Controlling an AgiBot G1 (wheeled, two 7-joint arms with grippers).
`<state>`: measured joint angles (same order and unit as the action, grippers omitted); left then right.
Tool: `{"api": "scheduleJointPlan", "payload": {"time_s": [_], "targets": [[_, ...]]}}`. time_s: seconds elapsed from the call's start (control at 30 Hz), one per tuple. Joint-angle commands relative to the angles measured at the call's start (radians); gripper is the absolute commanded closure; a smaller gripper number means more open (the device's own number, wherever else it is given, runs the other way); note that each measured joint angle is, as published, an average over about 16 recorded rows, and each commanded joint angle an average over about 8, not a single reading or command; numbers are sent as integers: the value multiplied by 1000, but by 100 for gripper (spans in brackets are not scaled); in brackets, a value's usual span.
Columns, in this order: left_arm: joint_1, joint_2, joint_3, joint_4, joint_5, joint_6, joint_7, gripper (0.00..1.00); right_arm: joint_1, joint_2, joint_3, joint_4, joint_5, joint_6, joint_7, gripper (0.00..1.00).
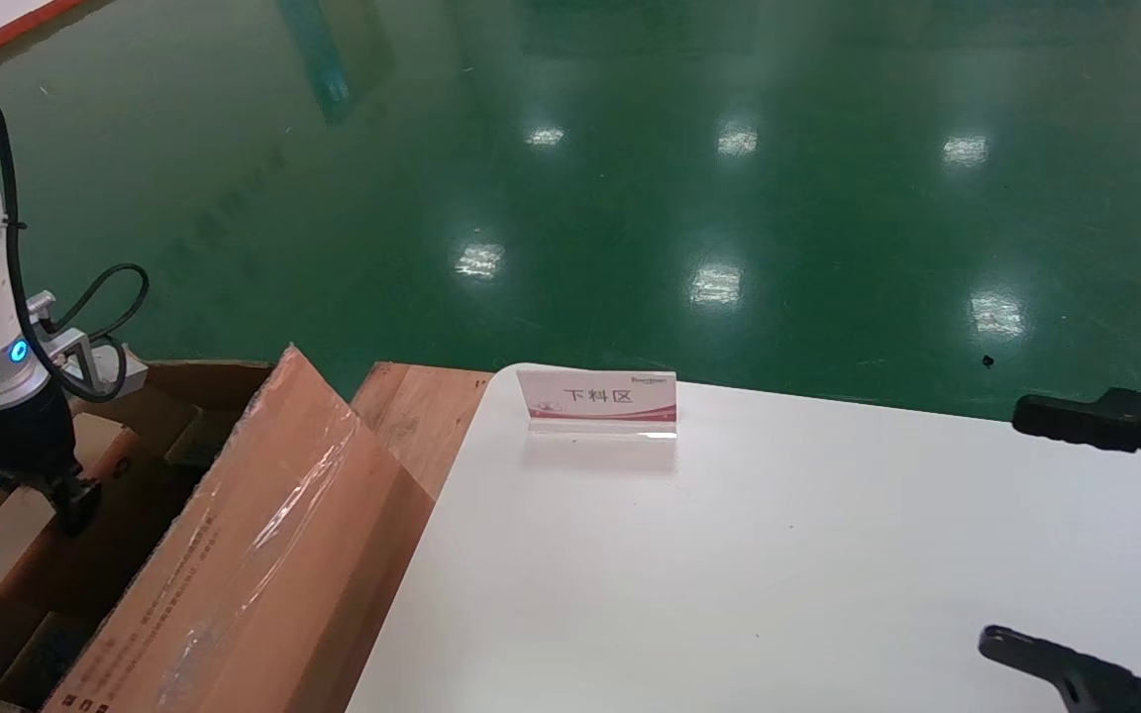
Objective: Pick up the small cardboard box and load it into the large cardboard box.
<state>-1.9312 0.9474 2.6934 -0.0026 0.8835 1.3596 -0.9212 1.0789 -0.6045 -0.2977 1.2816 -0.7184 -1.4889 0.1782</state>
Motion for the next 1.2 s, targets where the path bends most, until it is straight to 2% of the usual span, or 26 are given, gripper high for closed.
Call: {"api": "scheduleJointPlan", "payload": {"time_s": [0.03, 0.93, 1.07, 1.2], "targets": [[0, 0, 1, 1, 2, -2, 0, 0, 0, 0, 0, 0, 0, 0, 0, 0], [-6, -1, -4, -7, -4, 7, 4, 0, 0, 0, 1, 0, 0, 0, 0, 0], [-32, 0, -13, -14, -18, 10, 39, 0, 0, 0, 1, 0, 0, 0, 0, 0], [-101, 2, -30, -27, -41, 18, 120, 0, 0, 0, 0, -1, 0, 0, 0, 0]]}}
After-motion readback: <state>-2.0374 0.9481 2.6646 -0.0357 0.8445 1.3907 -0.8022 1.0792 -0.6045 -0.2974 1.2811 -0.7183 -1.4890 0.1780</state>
